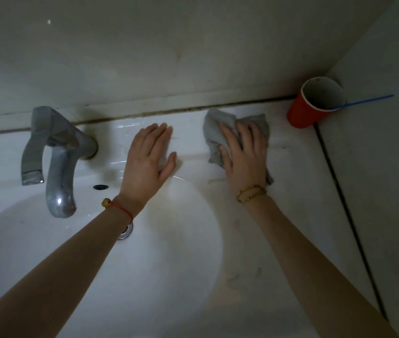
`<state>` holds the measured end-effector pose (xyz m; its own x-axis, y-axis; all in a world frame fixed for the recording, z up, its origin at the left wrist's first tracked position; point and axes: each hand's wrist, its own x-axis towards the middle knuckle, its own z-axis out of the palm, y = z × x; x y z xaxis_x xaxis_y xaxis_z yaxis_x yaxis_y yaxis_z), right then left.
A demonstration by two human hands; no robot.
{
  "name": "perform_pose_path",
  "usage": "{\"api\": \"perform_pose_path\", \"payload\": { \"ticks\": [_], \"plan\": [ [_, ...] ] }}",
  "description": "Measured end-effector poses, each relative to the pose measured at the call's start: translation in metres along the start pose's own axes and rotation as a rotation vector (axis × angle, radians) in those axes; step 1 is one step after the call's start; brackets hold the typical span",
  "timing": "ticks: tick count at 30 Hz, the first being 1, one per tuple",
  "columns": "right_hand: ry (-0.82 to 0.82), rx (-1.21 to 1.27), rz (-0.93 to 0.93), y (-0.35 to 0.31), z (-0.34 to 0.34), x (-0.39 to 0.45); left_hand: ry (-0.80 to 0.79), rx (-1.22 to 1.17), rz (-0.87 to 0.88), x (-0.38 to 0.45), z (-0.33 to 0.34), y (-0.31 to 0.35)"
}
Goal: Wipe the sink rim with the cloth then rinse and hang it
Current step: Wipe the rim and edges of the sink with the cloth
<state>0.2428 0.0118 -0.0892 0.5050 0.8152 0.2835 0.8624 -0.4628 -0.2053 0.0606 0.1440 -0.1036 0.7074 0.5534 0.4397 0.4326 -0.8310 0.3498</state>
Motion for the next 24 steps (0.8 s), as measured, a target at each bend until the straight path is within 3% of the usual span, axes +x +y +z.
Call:
{"api": "perform_pose_path", "payload": {
  "ticks": [5, 8, 11, 14, 17, 22, 24],
  "plan": [
    [-0.076, -0.048, -0.291, 0.022, -0.003, 0.001, -0.005, 0.005, 0.013, 0.0, 0.0, -0.003],
    [-0.049, -0.041, -0.094, 0.045, -0.015, 0.003, 0.002, 0.006, 0.012, 0.0, 0.001, -0.003],
    [-0.06, -0.04, 0.003, 0.015, -0.01, 0.003, -0.004, 0.009, 0.009, 0.0, 0.001, -0.003],
    [-0.096, -0.02, -0.208, -0.014, 0.002, 0.001, -0.022, 0.016, 0.005, -0.001, 0.001, -0.003],
    [-0.091, -0.052, -0.317, 0.012, -0.004, 0.004, -0.017, 0.007, 0.012, 0.0, -0.001, -0.003],
    [-0.039, 0.013, 0.06, 0.026, -0.012, 0.006, -0.006, 0.005, -0.004, 0.001, -0.002, 0.0],
    [-0.063, 0.004, 0.04, -0.008, -0.004, 0.006, -0.011, 0.0, 0.001, 0.001, -0.001, 0.0]
  ]
}}
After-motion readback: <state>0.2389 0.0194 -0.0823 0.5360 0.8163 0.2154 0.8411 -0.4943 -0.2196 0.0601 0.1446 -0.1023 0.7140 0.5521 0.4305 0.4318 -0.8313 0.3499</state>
